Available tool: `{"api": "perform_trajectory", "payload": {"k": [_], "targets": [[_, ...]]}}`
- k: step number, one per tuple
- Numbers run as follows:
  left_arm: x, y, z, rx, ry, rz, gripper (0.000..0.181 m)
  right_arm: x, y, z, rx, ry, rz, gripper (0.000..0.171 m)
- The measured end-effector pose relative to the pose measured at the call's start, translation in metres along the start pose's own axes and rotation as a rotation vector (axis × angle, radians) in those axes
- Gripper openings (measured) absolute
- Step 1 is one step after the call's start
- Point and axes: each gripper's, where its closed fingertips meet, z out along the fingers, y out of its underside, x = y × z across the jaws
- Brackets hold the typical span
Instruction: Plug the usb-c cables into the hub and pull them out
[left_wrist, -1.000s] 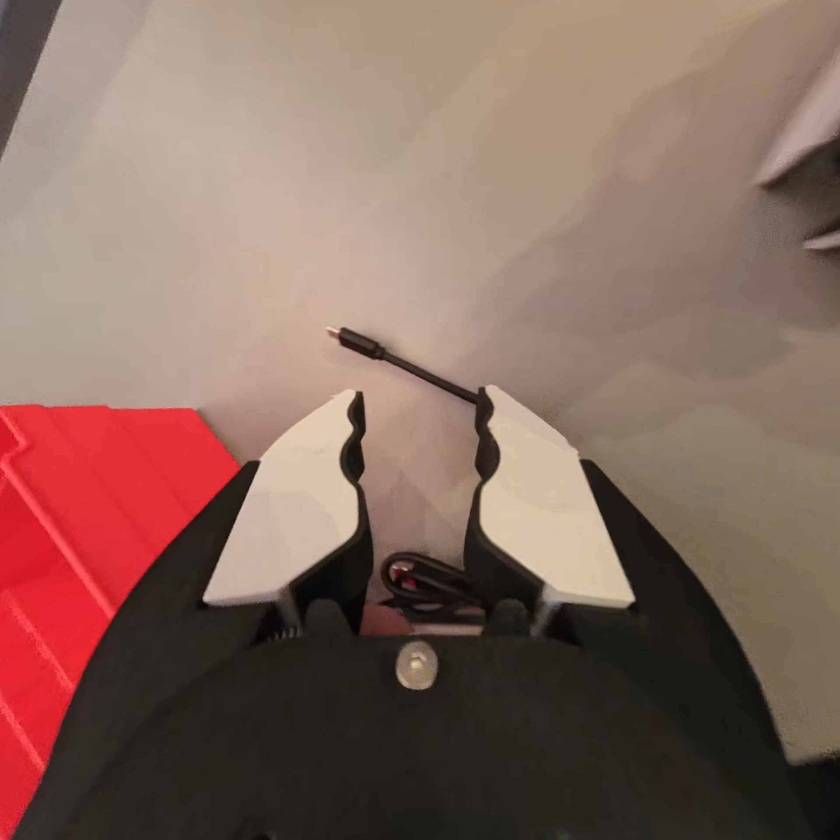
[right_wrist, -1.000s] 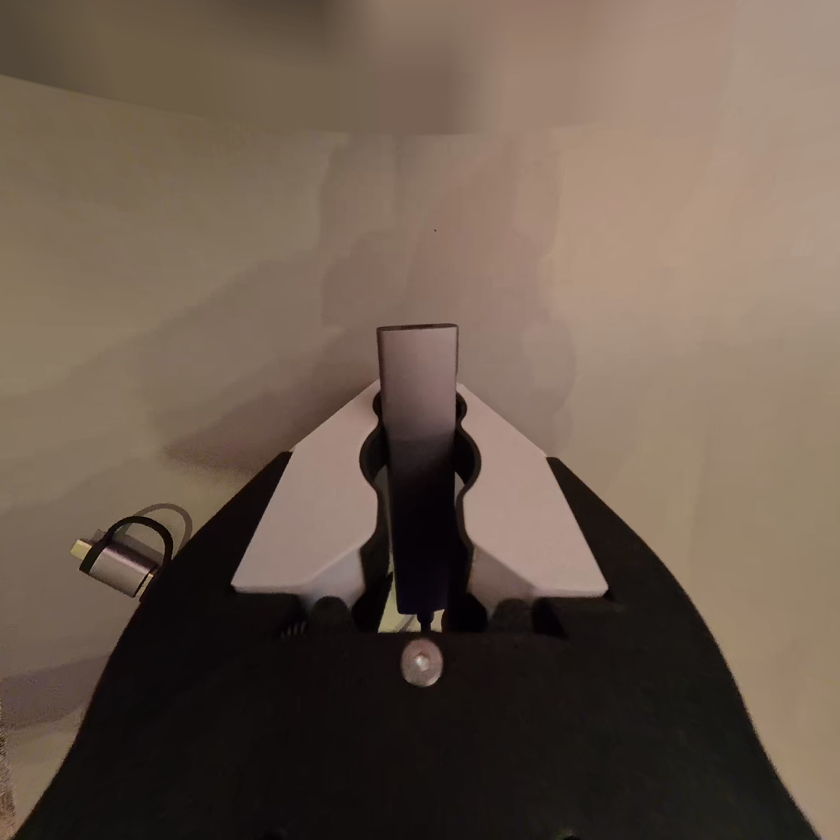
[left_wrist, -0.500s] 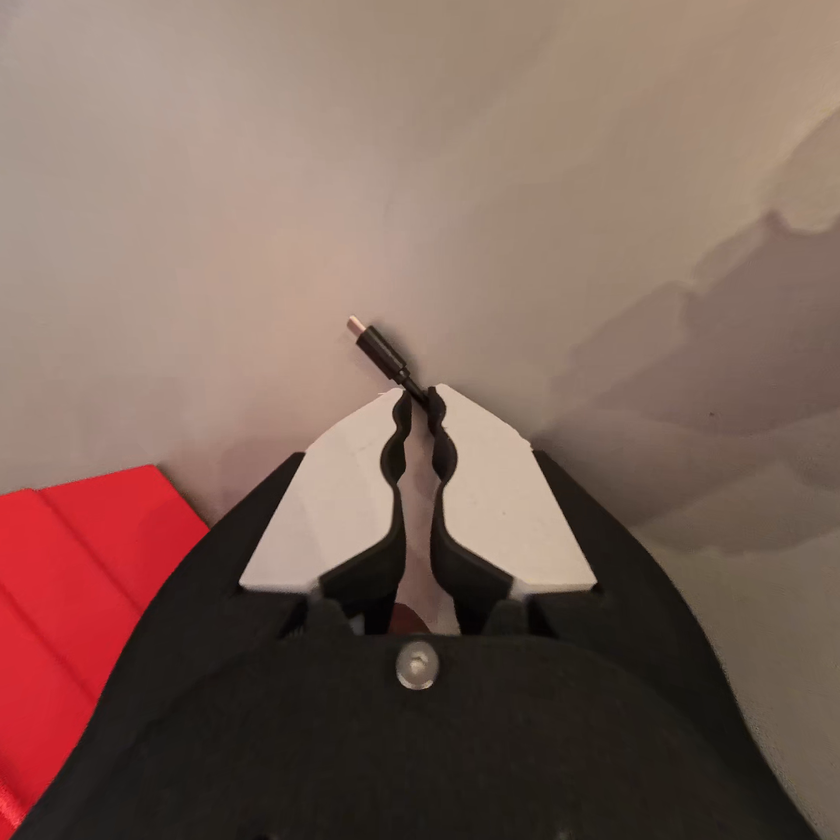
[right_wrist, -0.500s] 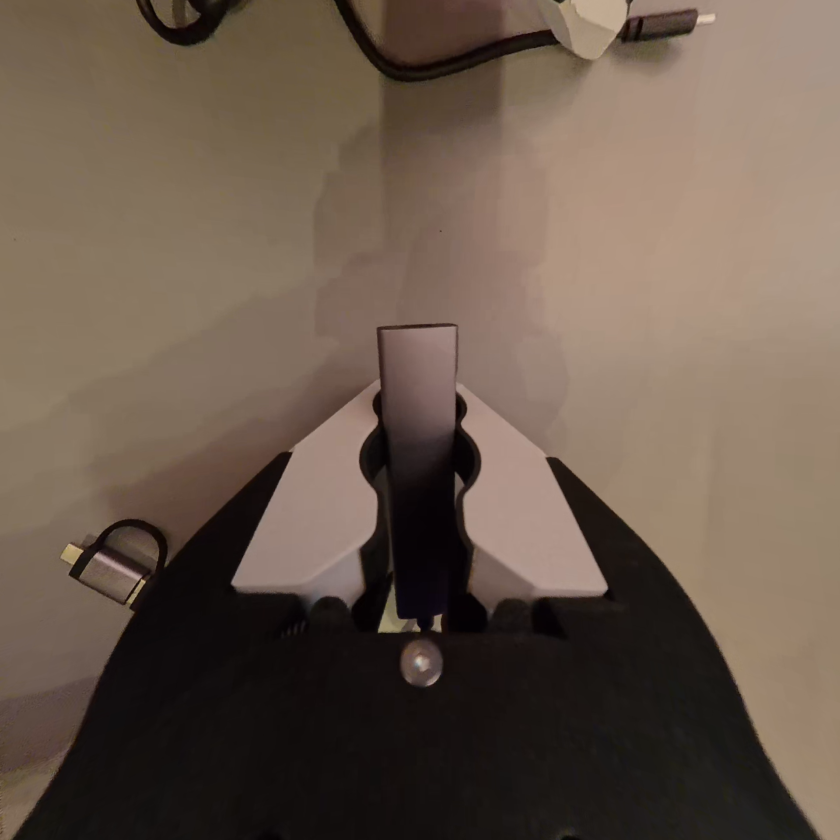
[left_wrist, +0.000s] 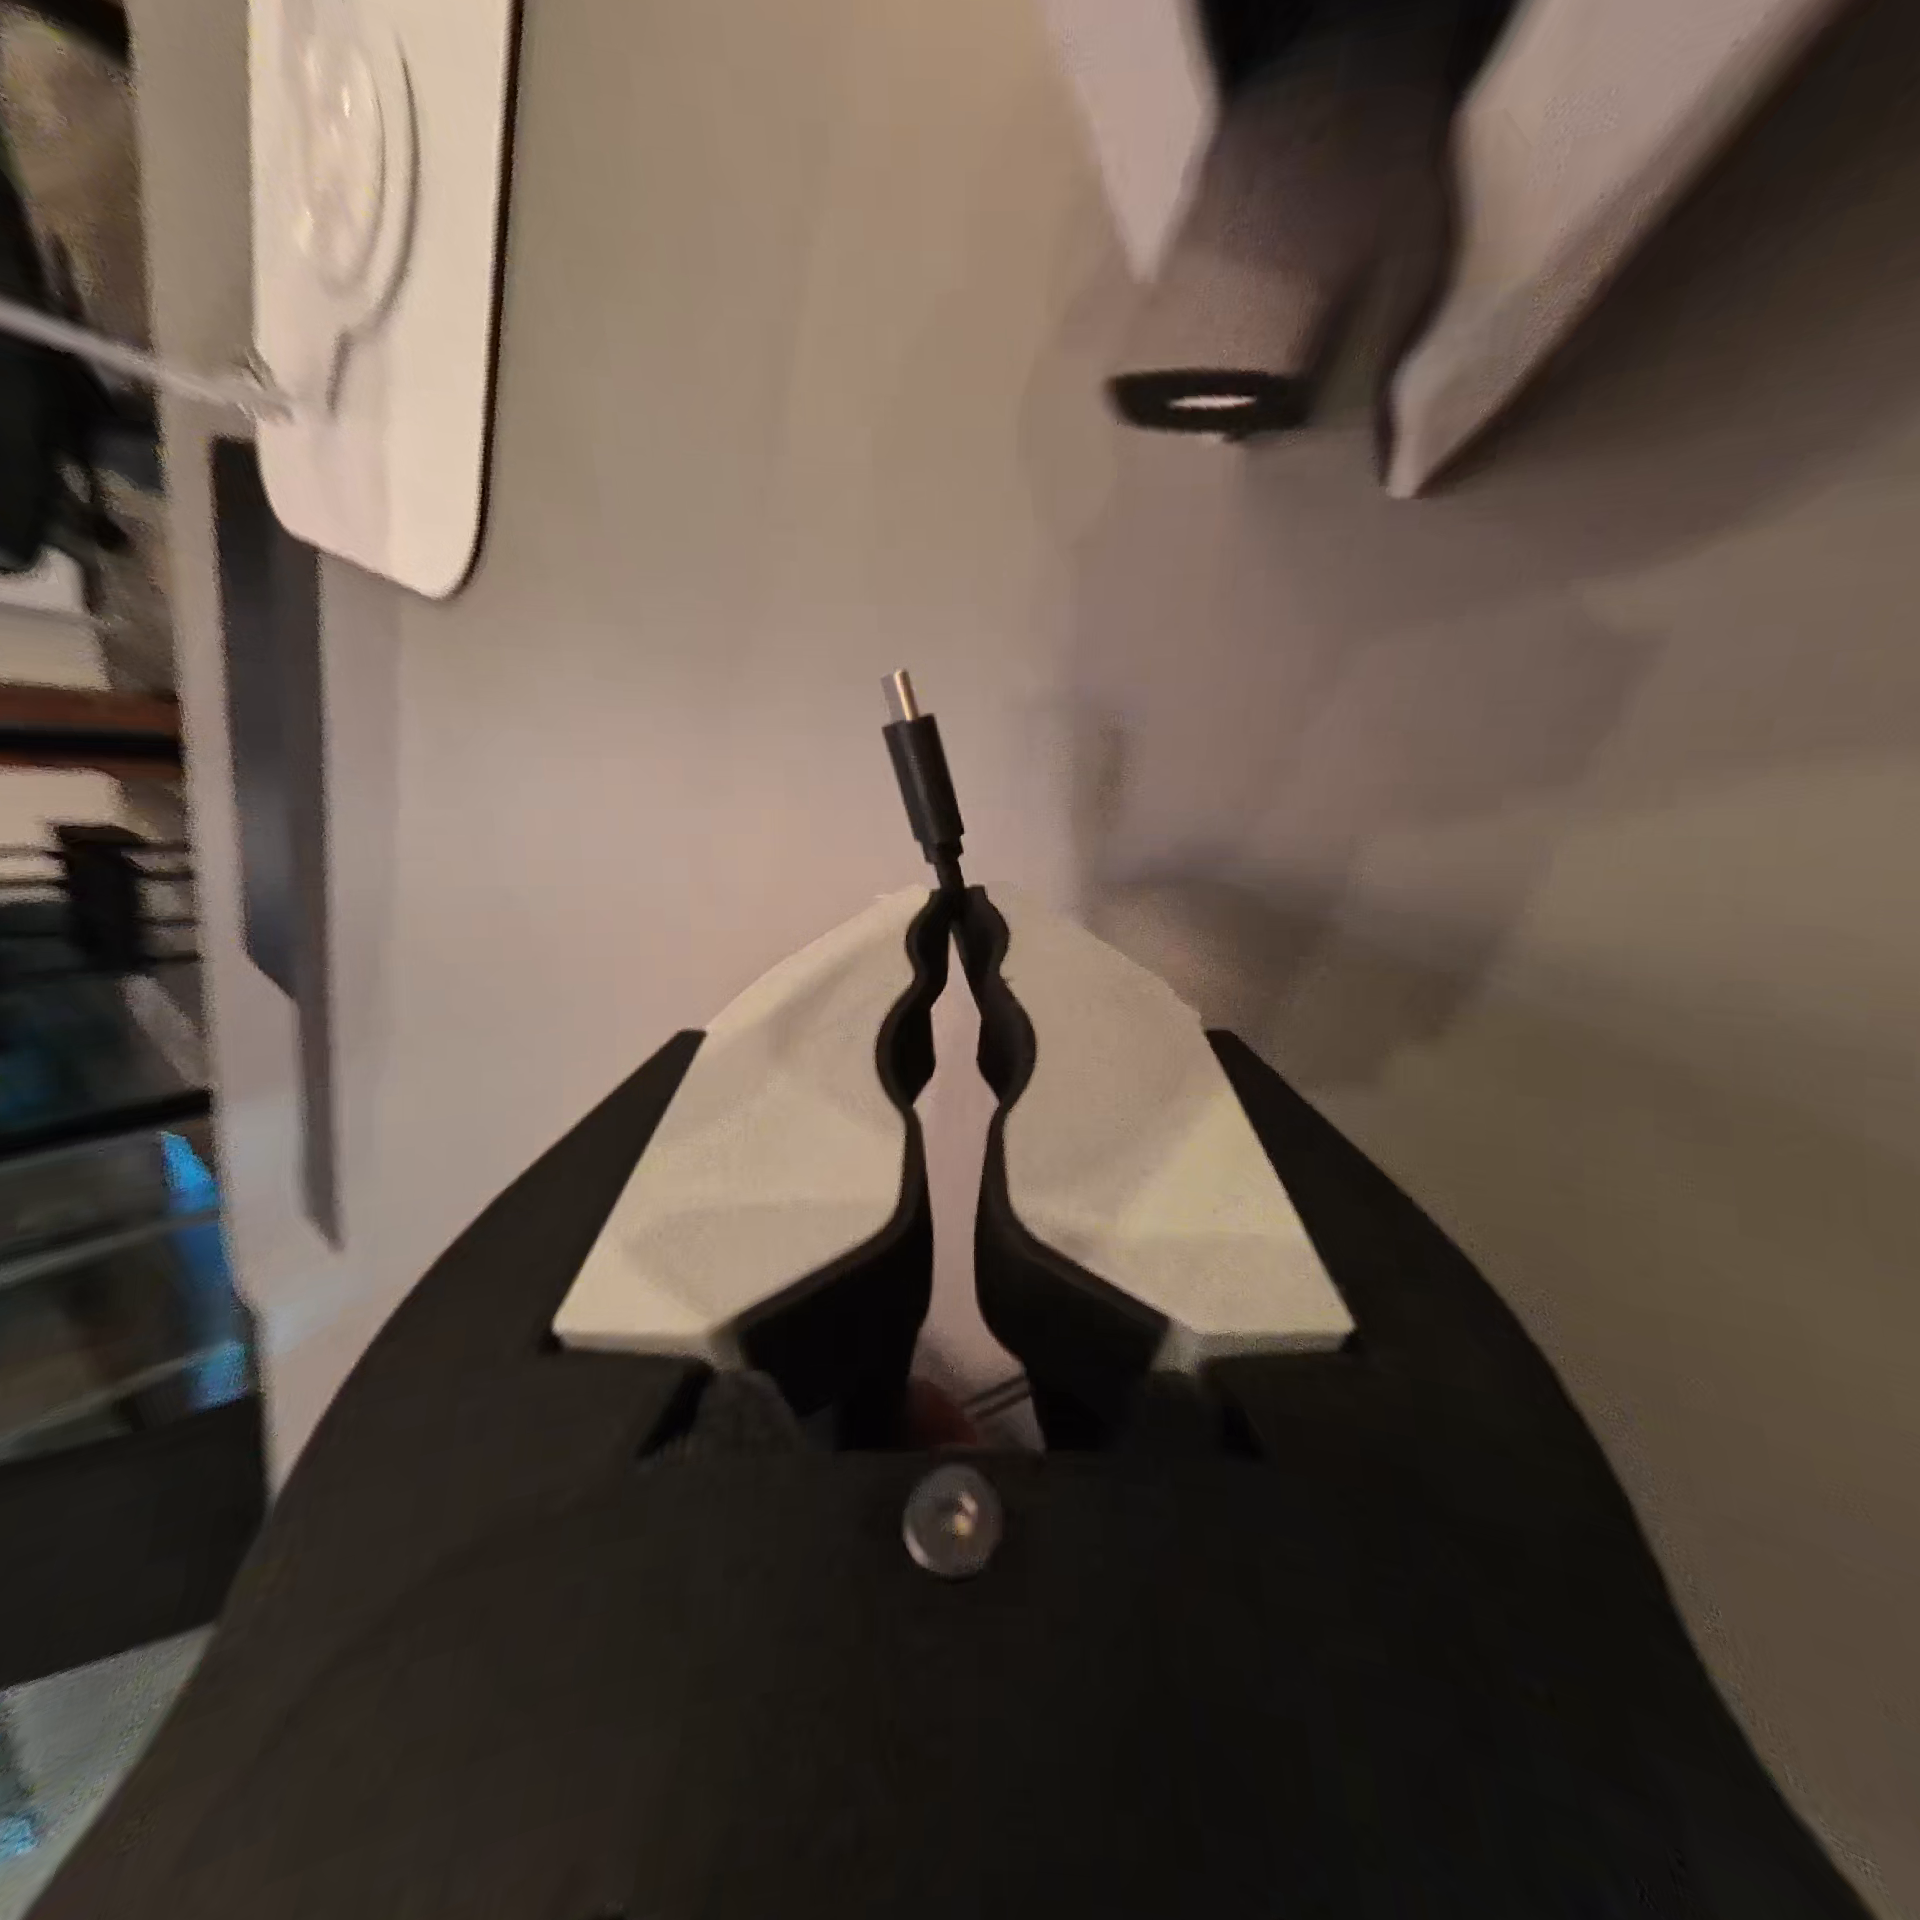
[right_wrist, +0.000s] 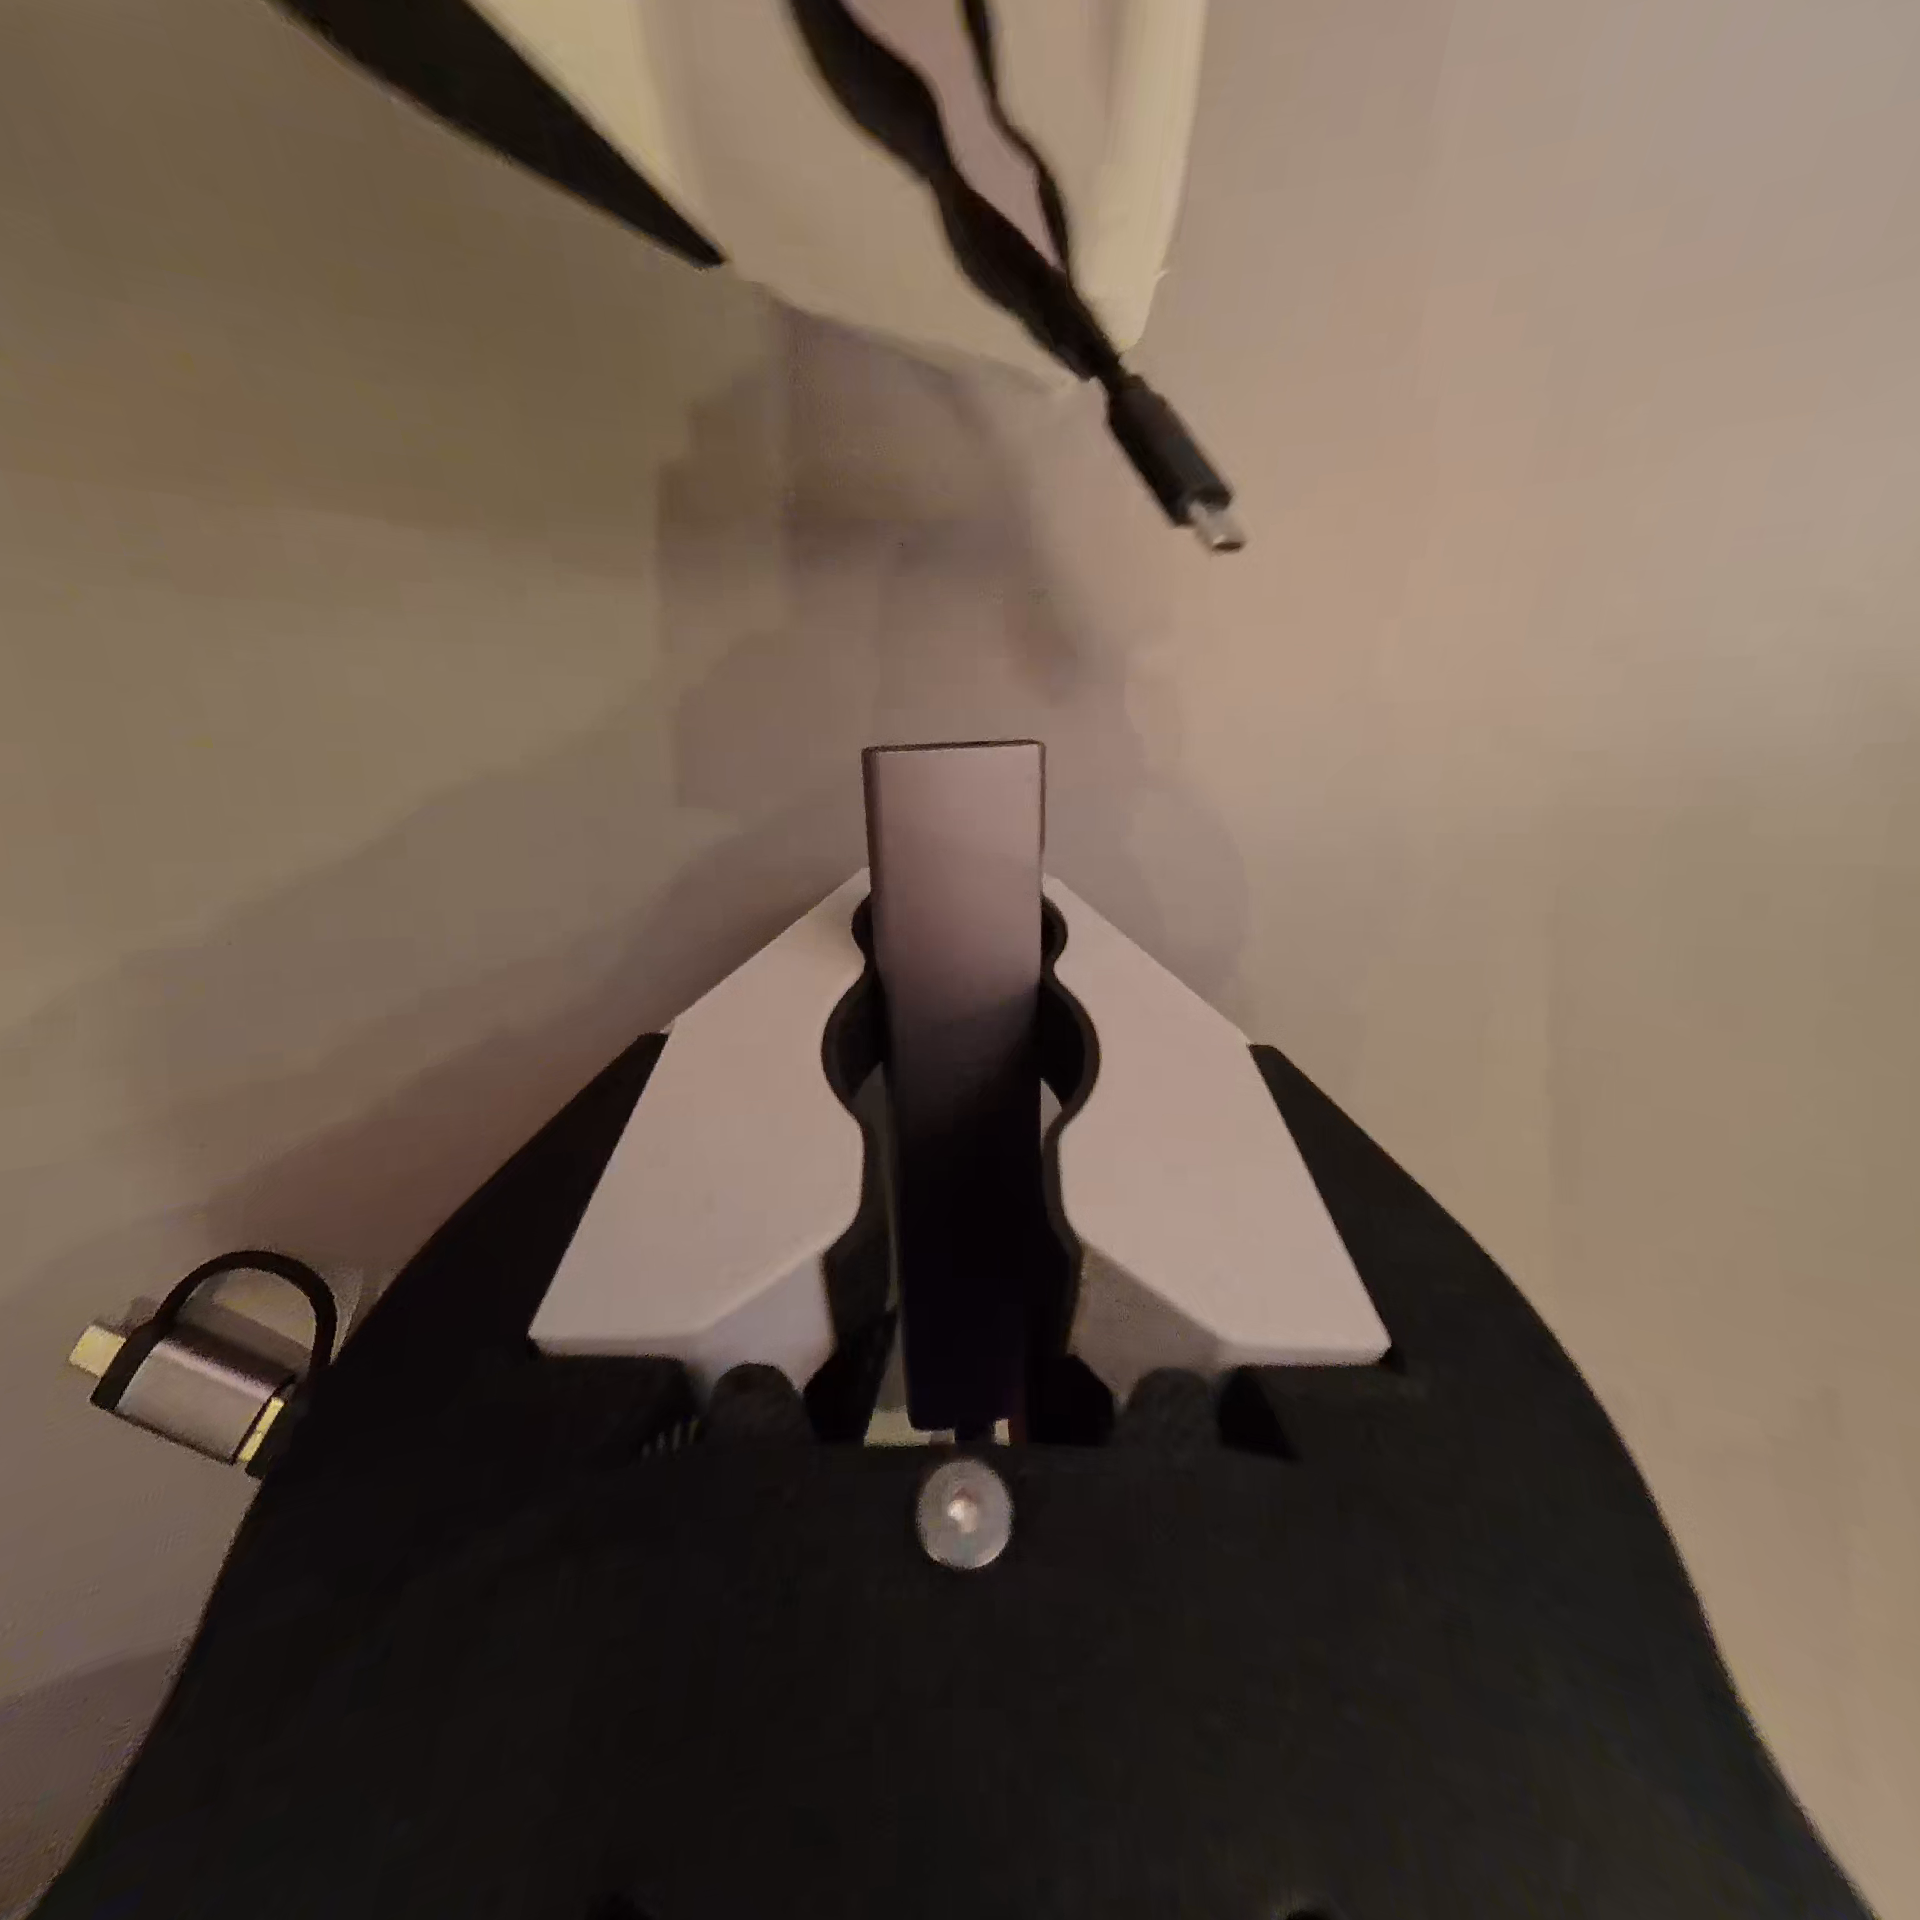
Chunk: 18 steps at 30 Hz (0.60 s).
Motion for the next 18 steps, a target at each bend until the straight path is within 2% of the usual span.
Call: {"api": "perform_trajectory", "payload": {"k": [8,18], "targets": [[0.01,-0.012,-0.018,0.038,-0.25,0.246,0.003,0.0,-0.005,0.003,0.023,0.005,0.016,0.022],[0.031,-0.013,-0.014,0.048,-0.248,0.302,0.002,-0.007,-0.011,0.006,0.06,-0.017,0.027,0.027]]}}
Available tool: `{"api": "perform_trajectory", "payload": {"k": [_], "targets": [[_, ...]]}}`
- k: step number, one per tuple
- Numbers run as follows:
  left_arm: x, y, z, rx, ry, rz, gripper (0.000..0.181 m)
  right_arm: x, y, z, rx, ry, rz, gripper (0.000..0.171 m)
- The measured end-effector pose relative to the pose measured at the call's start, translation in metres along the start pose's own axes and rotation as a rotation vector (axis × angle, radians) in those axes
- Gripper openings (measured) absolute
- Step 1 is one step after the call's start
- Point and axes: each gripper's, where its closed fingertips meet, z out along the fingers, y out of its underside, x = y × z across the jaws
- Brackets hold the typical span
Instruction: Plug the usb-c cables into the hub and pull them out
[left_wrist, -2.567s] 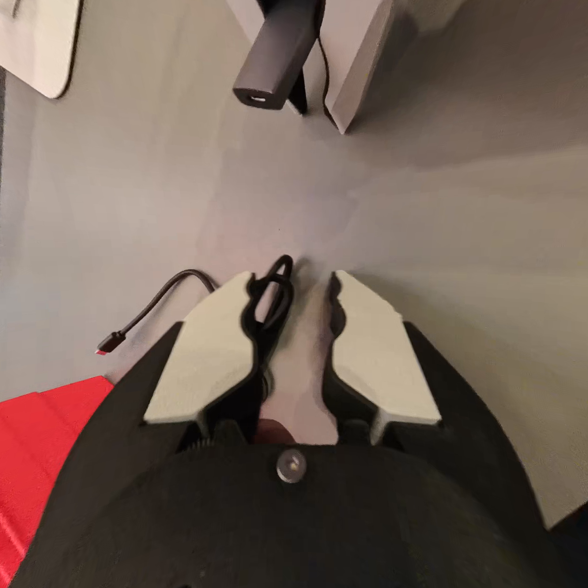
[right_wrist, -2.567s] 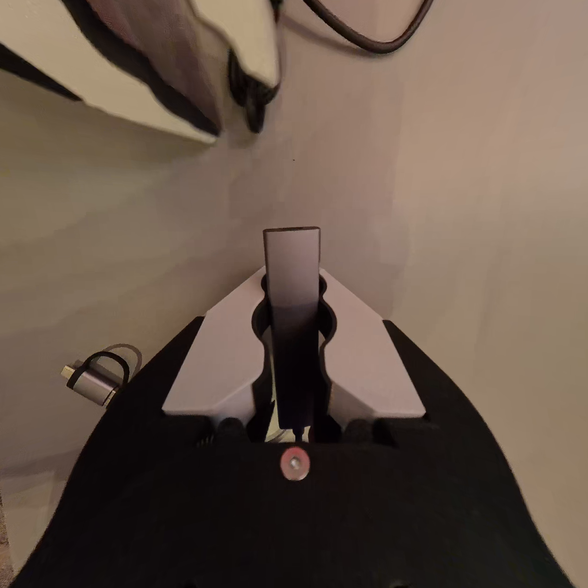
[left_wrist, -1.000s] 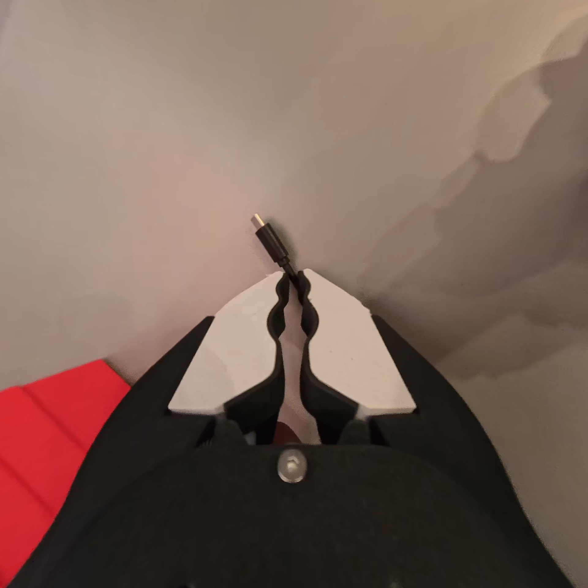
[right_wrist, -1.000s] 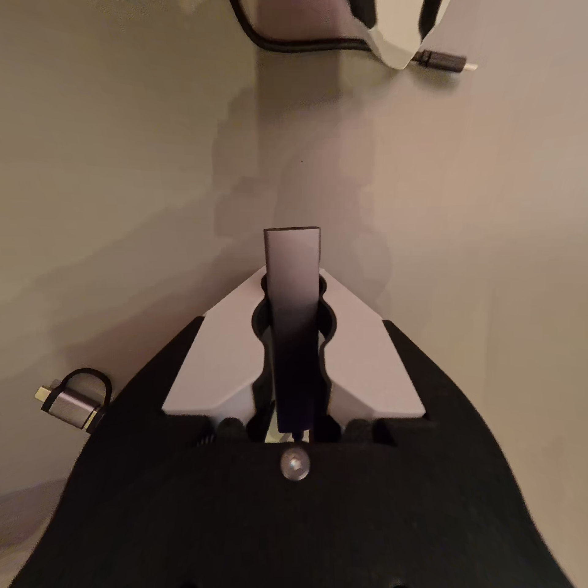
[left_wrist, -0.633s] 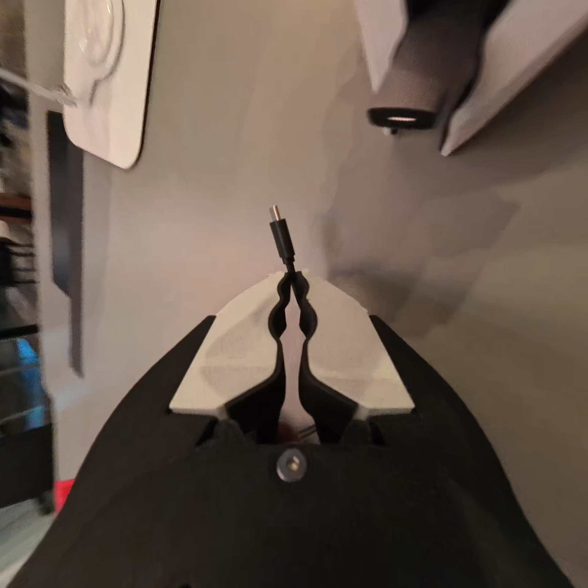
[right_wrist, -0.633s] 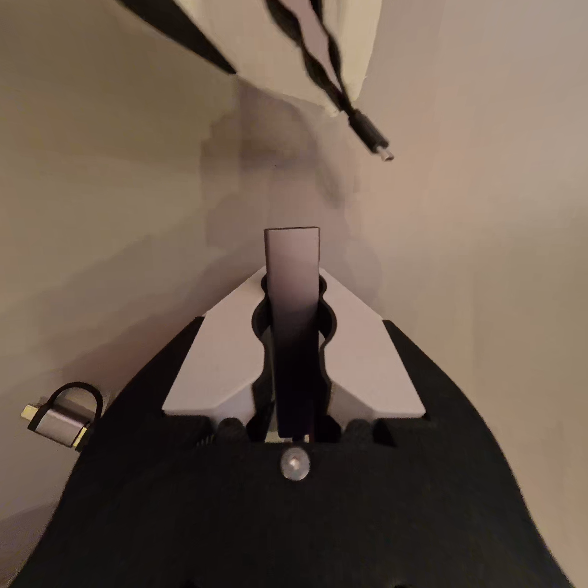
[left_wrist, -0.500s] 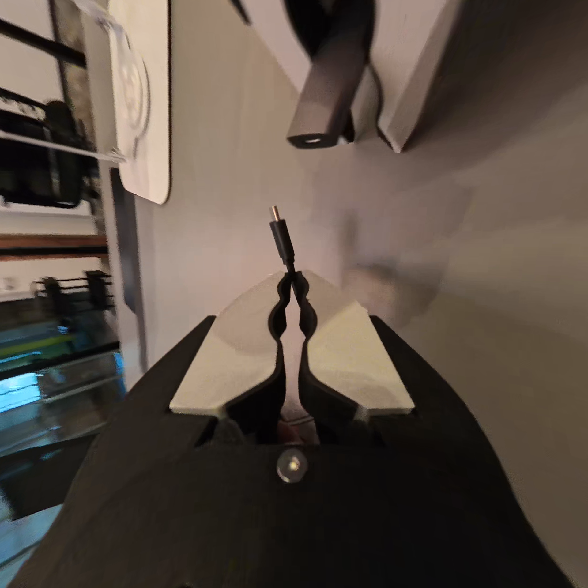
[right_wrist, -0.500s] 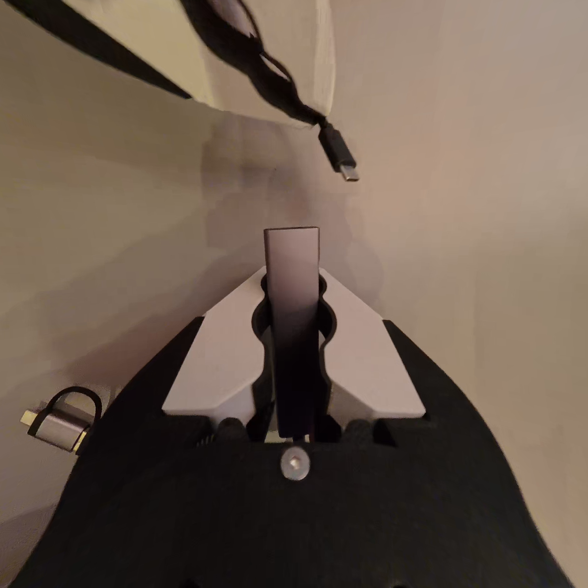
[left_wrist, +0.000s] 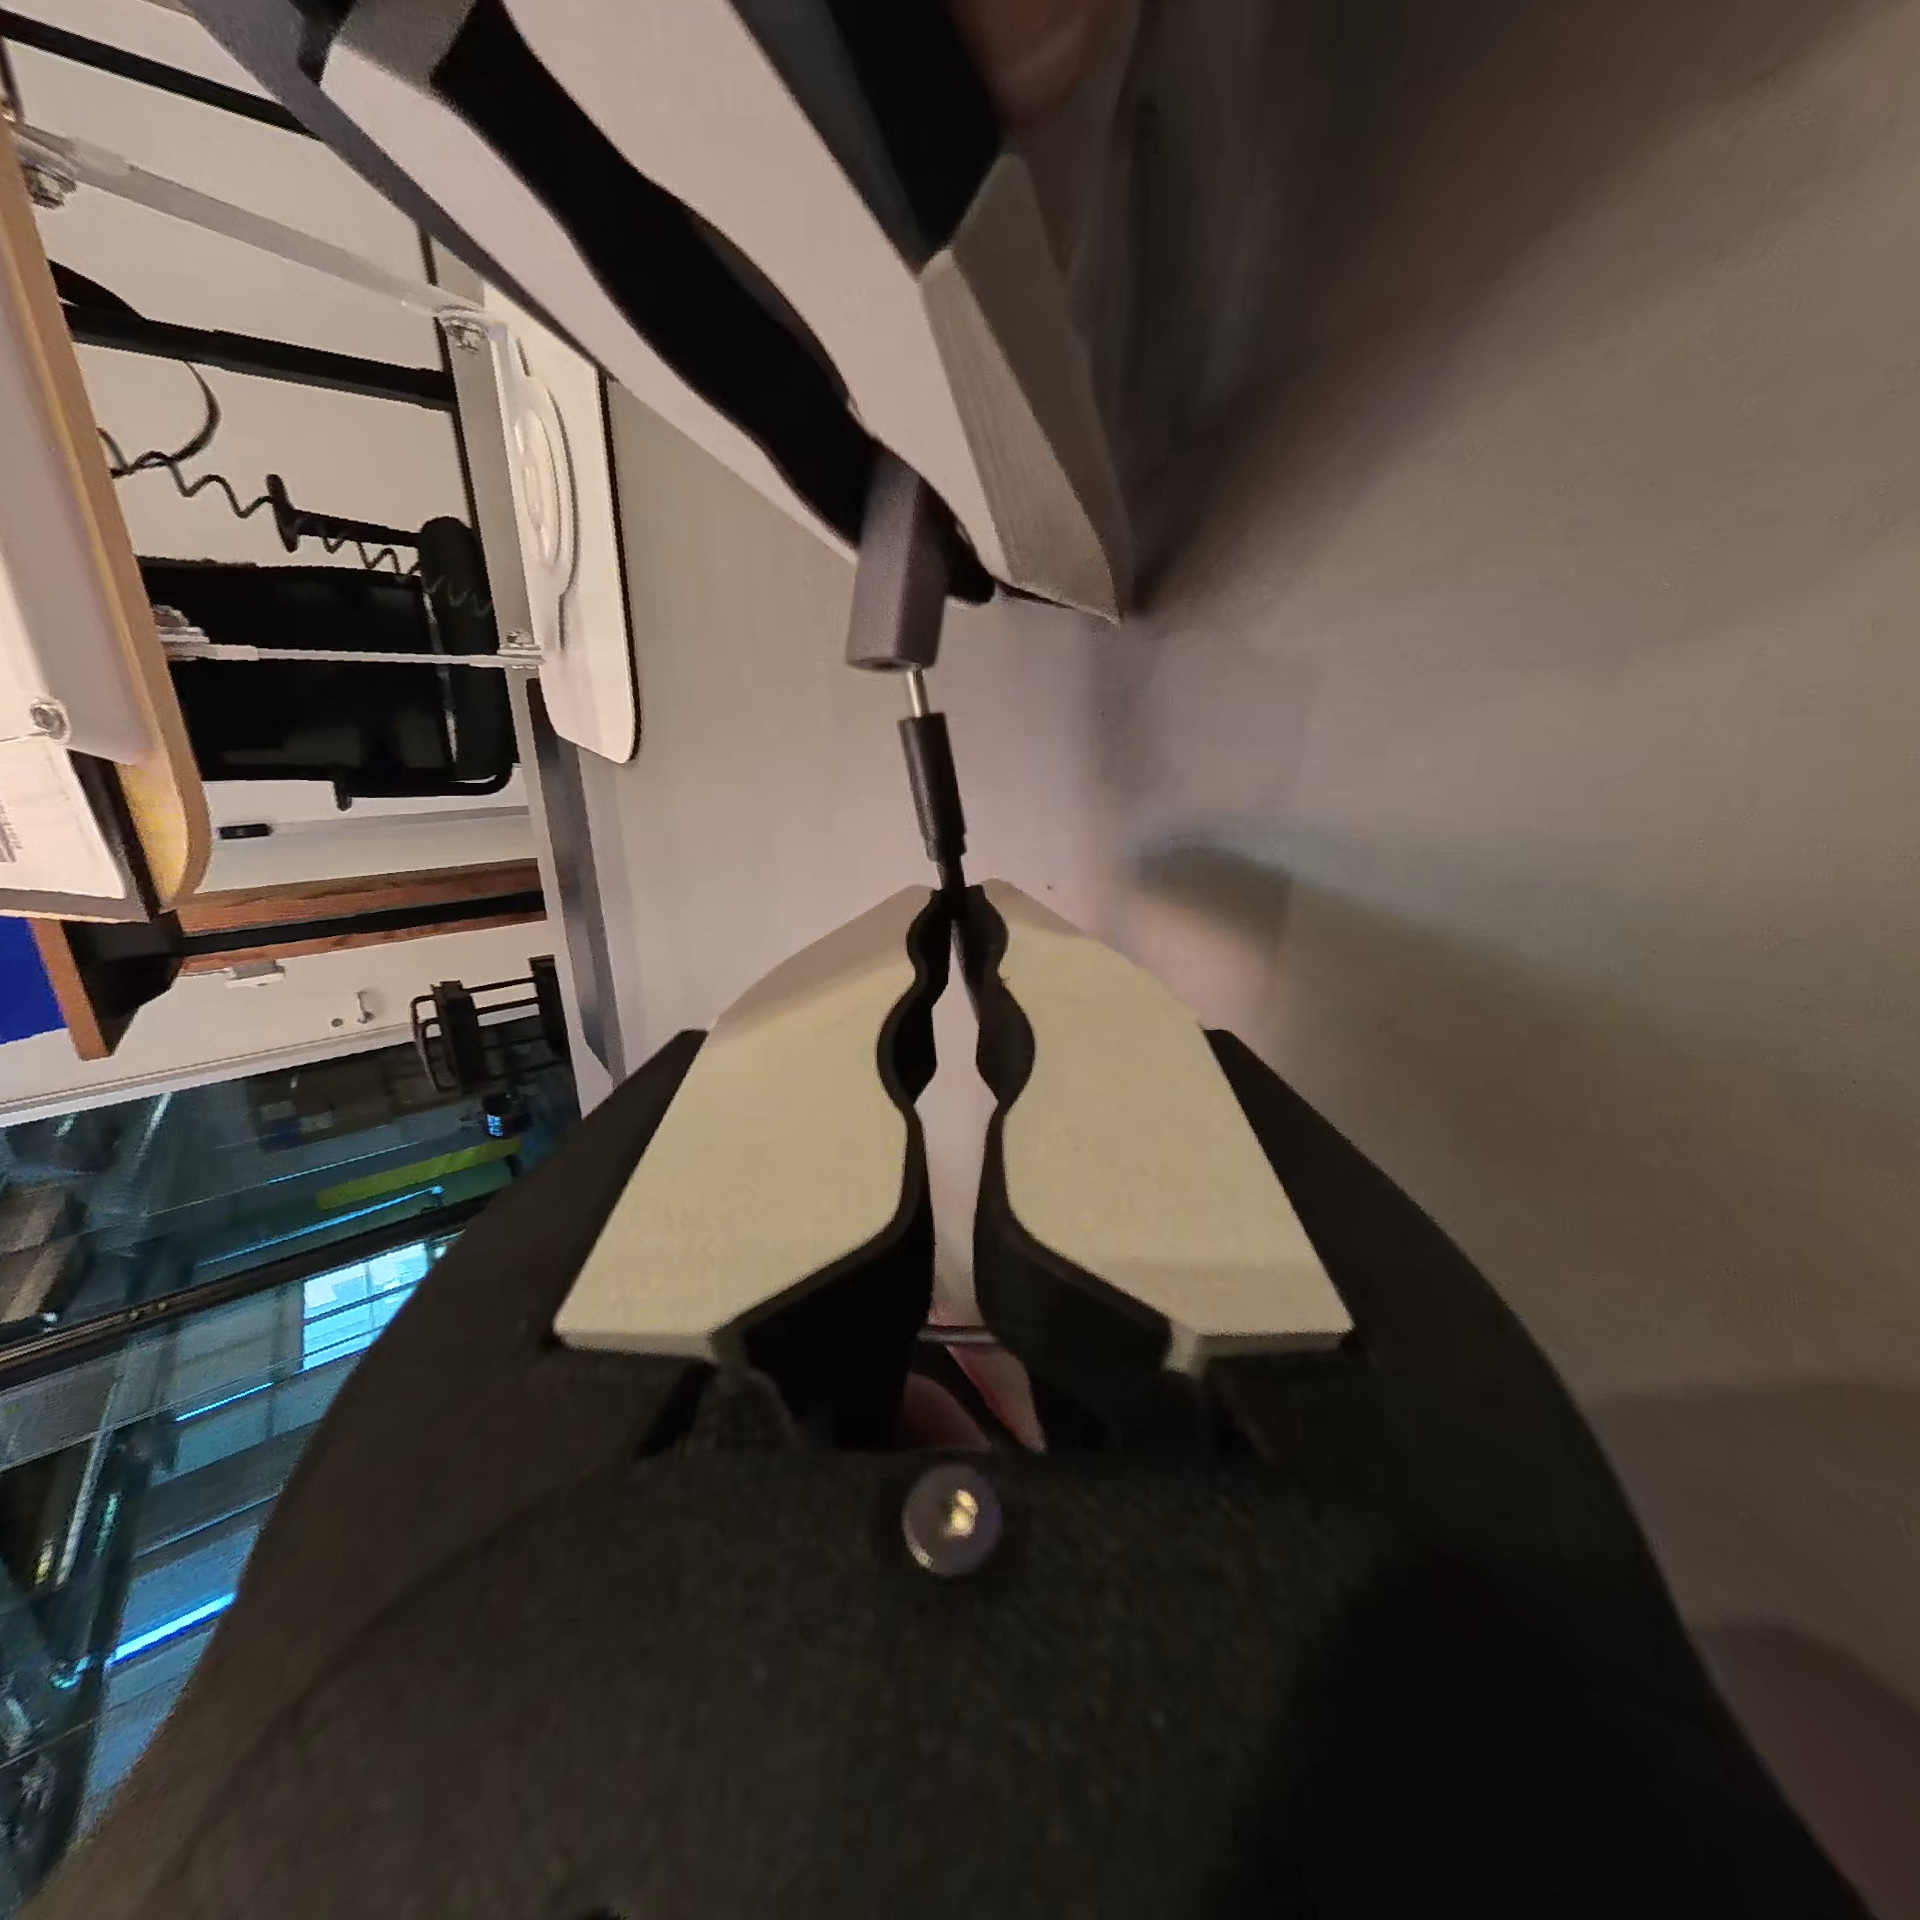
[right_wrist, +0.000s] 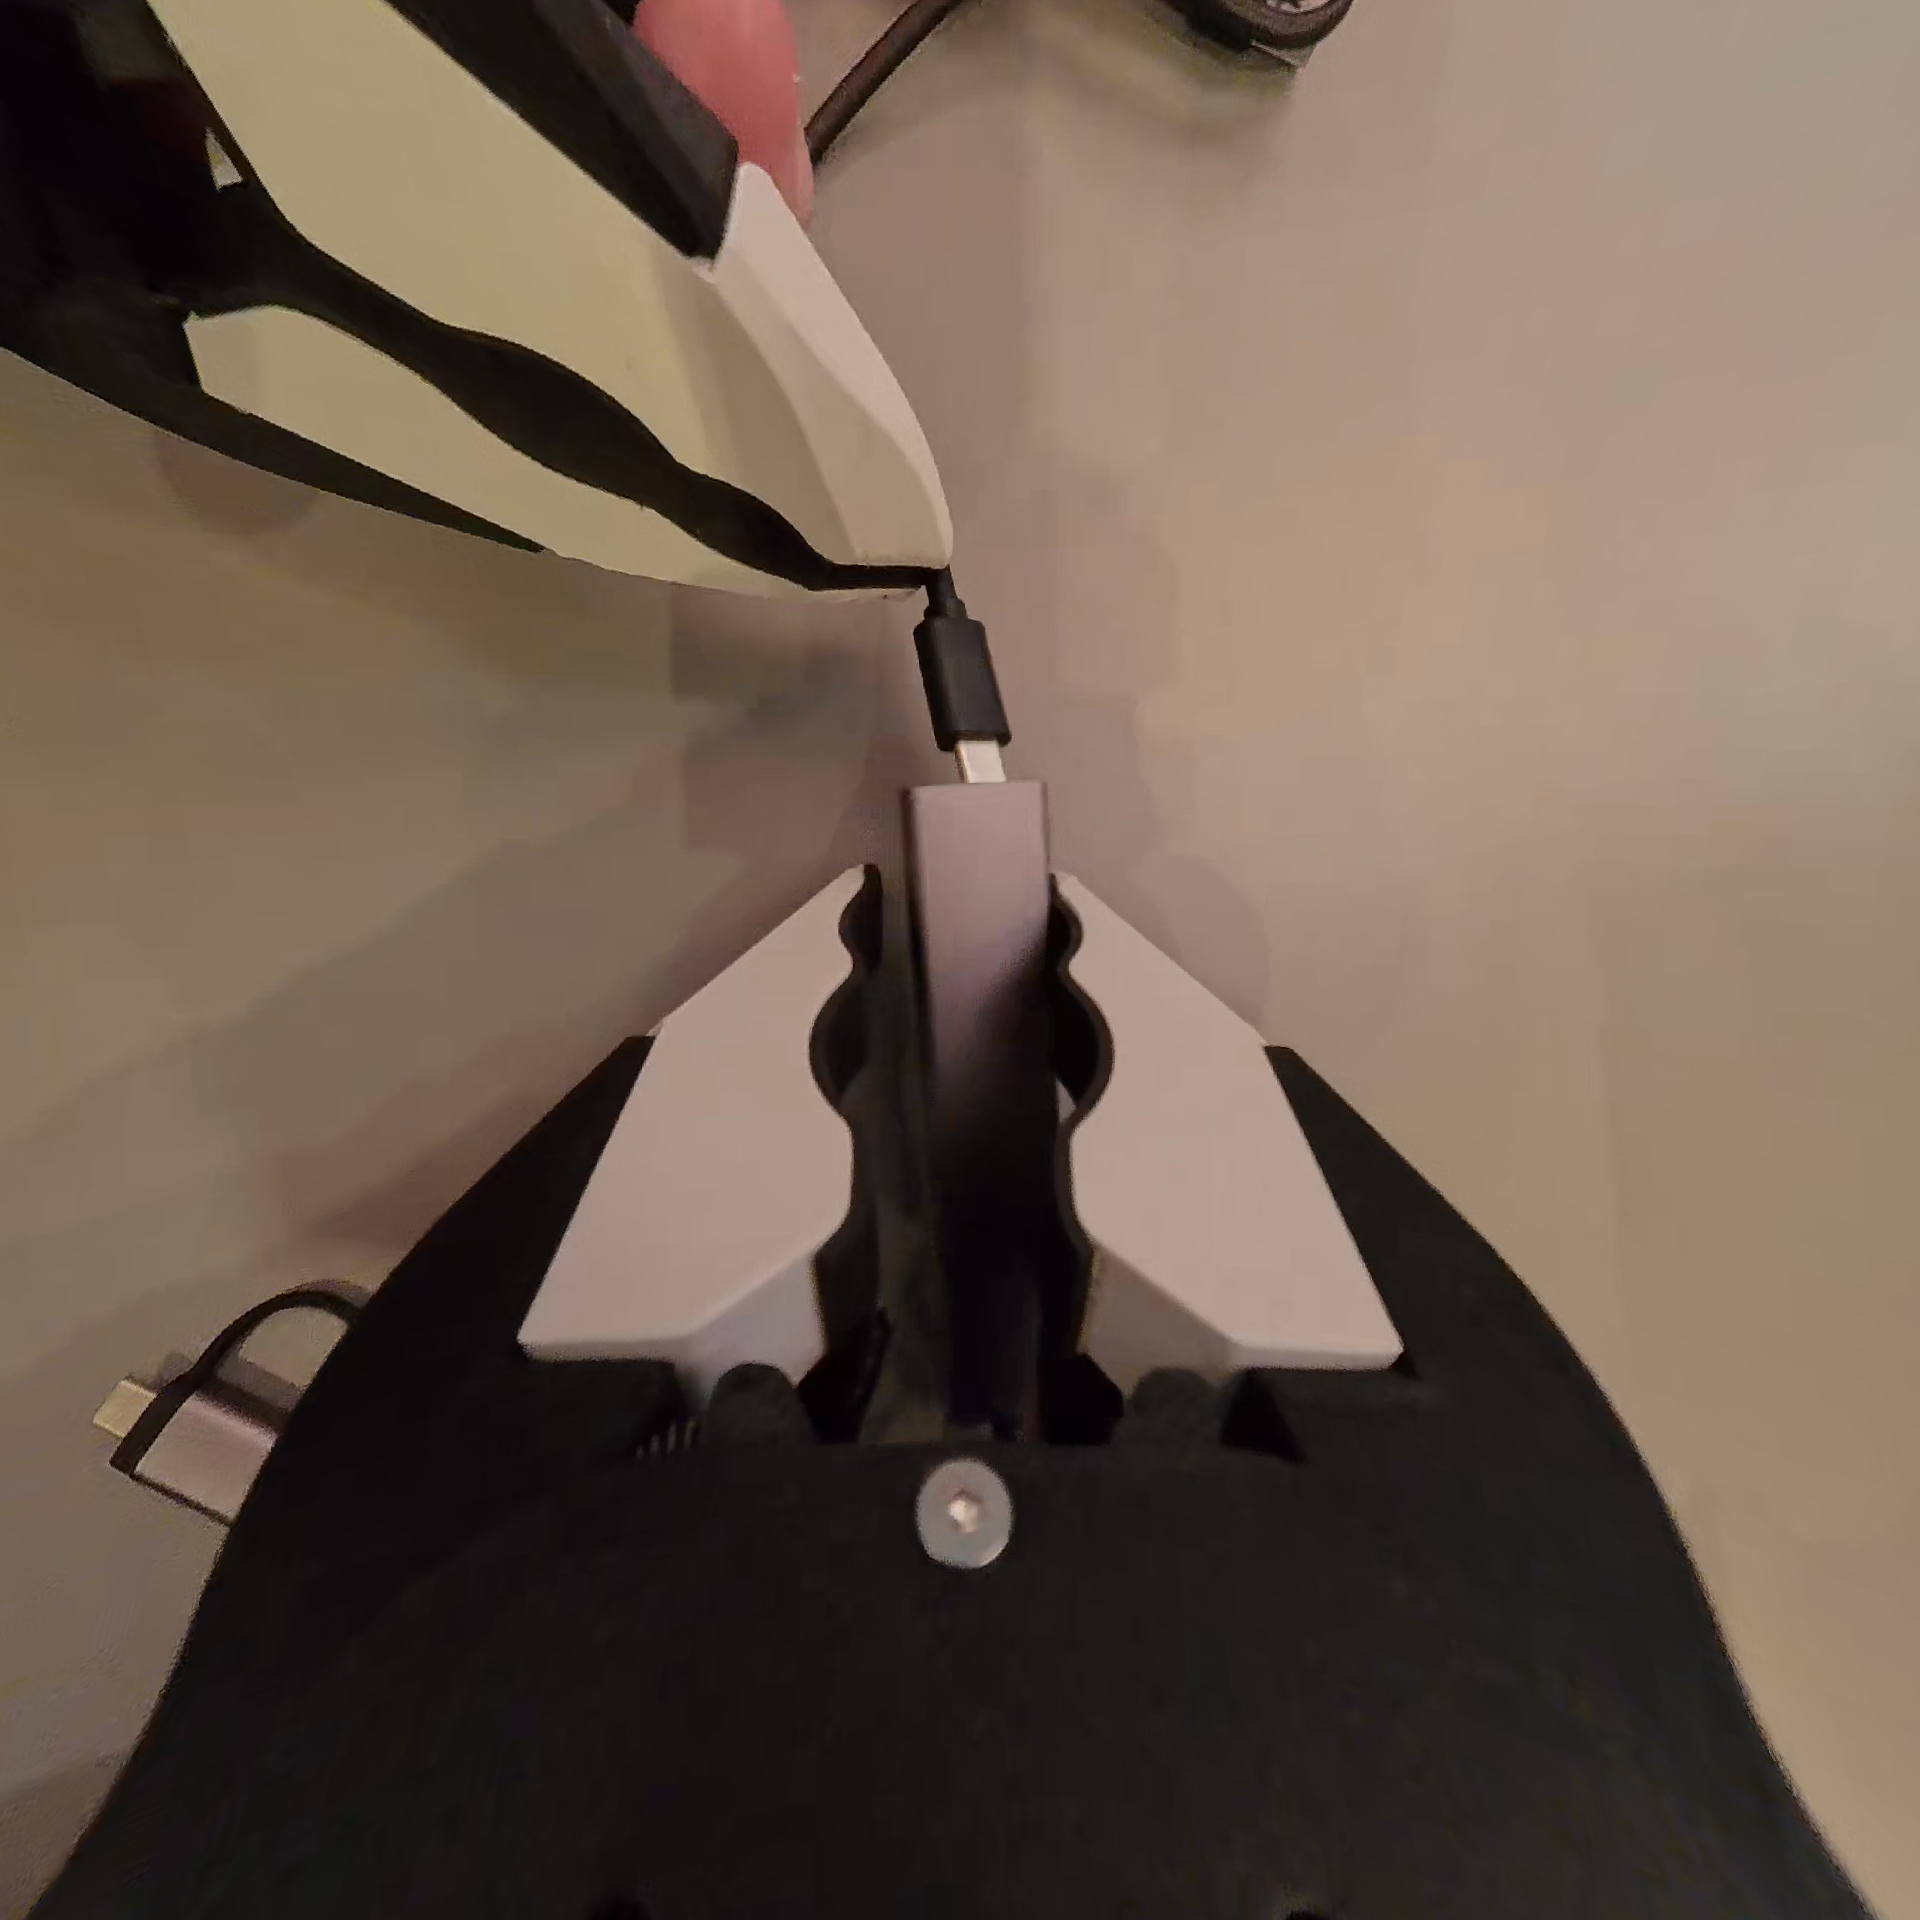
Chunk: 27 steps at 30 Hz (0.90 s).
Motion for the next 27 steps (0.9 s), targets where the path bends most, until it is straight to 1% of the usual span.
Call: {"api": "perform_trajectory", "payload": {"k": [5,10,12,13,15,16,21,24,25,27], "targets": [[-0.005,-0.001,-0.002,0.004,-0.039,0.004,0.002,-0.001,-0.003,0.001,0.016,-0.005,0.001,0.029],[-0.009,-0.007,-0.006,0.035,-0.086,0.039,0.002,0.0,-0.021,-0.003,0.128,-0.025,0.054,0.033],[-0.009,-0.009,-0.007,0.042,-0.098,0.048,0.002,0.0,-0.03,-0.007,0.185,-0.046,0.078,0.03],[-0.01,-0.01,-0.007,0.051,-0.108,0.053,0.002,0.0,-0.034,-0.008,0.206,-0.051,0.086,0.027],[-0.012,-0.012,-0.009,0.056,-0.125,0.054,0.002,-0.001,-0.038,-0.011,0.236,-0.063,0.092,0.014],[-0.014,-0.012,-0.009,0.057,-0.131,0.055,0.002,-0.002,-0.041,-0.012,0.255,-0.071,0.094,0.011],[-0.017,-0.012,-0.011,0.067,-0.139,0.052,0.002,-0.003,-0.046,-0.017,0.289,-0.072,0.09,0.009],[-0.025,-0.011,-0.013,0.082,-0.155,-0.024,0.003,0.001,-0.054,-0.023,0.348,-0.062,0.118,0.009],[-0.029,-0.011,-0.015,0.086,-0.161,-0.057,0.009,0.003,-0.057,-0.027,0.376,-0.065,0.134,0.009],[-0.033,-0.01,-0.021,0.099,-0.14,-0.162,0.039,0.007,-0.062,-0.035,0.421,-0.057,0.154,0.009]]}}
